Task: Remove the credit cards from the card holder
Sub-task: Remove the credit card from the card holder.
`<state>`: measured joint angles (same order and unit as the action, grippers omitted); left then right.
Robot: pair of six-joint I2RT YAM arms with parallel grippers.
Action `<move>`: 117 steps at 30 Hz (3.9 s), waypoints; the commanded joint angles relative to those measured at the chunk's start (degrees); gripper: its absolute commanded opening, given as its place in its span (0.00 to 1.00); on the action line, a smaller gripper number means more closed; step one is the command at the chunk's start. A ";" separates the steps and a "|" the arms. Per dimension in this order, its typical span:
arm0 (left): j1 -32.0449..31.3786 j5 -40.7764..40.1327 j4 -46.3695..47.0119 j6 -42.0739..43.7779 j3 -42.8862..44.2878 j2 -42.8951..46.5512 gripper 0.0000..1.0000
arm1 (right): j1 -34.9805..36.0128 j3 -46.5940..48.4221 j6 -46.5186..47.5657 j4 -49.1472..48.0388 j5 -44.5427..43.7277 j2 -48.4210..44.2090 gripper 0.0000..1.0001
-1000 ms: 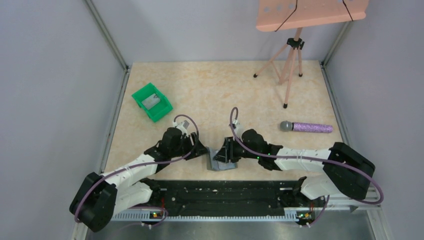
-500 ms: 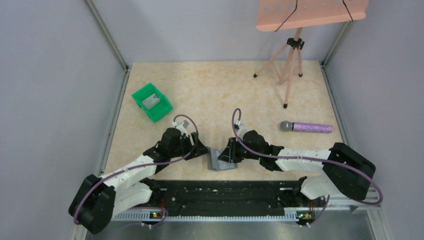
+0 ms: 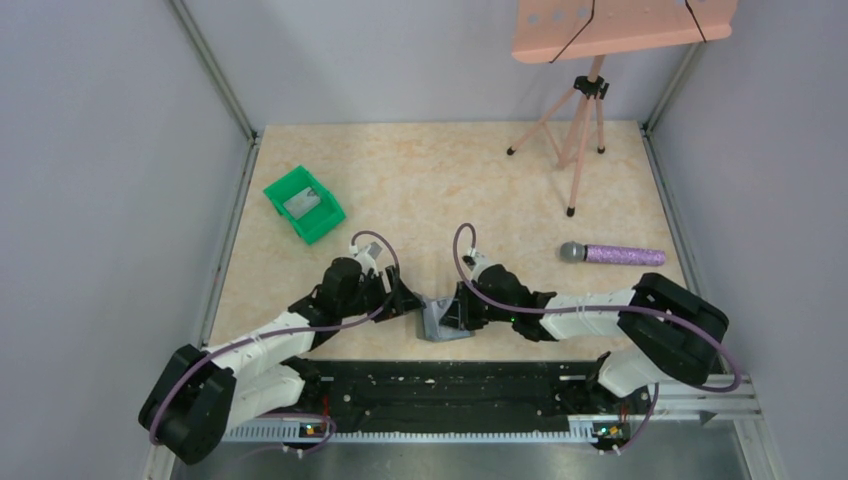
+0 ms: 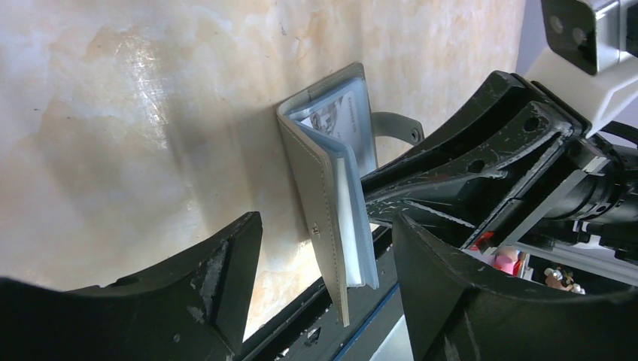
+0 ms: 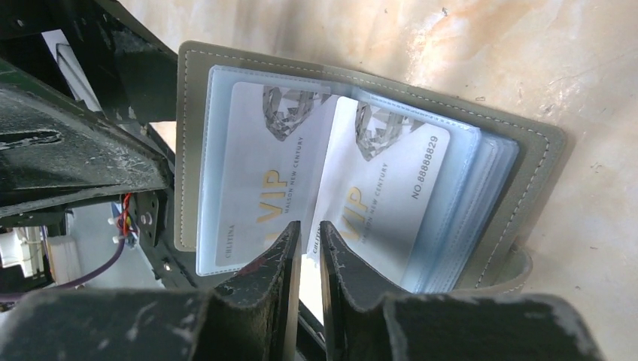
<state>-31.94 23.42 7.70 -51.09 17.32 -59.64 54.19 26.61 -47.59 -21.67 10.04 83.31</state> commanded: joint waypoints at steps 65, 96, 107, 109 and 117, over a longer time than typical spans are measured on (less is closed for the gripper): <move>-0.25 6.03 16.07 -5.98 -4.92 1.84 0.00 | -6.81 -9.96 -4.34 -31.44 16.45 3.08 0.33; -0.29 6.90 23.33 -10.86 -7.04 5.88 0.00 | -8.53 -9.81 -2.16 -27.42 16.59 -2.73 0.46; -0.29 7.77 25.01 -12.47 -6.92 6.10 0.00 | -8.48 -9.30 -4.79 -30.85 19.76 -5.23 0.40; -0.23 7.66 24.54 -12.14 -6.80 5.98 0.00 | -8.46 -9.19 -4.61 -30.25 19.59 -6.02 0.40; -0.24 8.26 25.55 -12.64 -6.97 6.15 0.00 | -8.52 -8.89 -3.68 -30.17 17.29 -2.22 0.40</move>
<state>-31.99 30.20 27.27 -63.13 10.46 -54.48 46.30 15.88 -52.10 -48.88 28.36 79.20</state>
